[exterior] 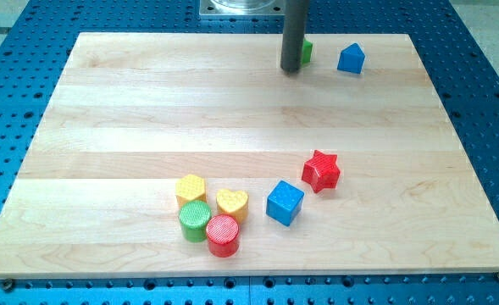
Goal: Place the red star at the center of the board
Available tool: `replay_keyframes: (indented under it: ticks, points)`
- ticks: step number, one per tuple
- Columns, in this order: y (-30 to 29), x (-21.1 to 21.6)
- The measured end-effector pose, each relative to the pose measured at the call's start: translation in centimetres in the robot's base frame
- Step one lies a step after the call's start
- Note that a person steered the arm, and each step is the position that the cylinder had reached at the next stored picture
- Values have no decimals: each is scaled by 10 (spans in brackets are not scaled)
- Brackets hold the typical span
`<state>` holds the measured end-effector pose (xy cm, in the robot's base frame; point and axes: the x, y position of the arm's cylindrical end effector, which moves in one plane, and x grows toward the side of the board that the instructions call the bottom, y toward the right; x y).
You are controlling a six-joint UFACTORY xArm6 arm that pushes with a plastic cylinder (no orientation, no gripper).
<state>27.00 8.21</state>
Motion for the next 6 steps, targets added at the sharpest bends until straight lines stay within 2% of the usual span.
replay_keyframes:
  ticks: [1,2,3,4,6]
  points:
    - [2,25]
    - [26,120]
    - [83,199]
    - [93,248]
    - [14,253]
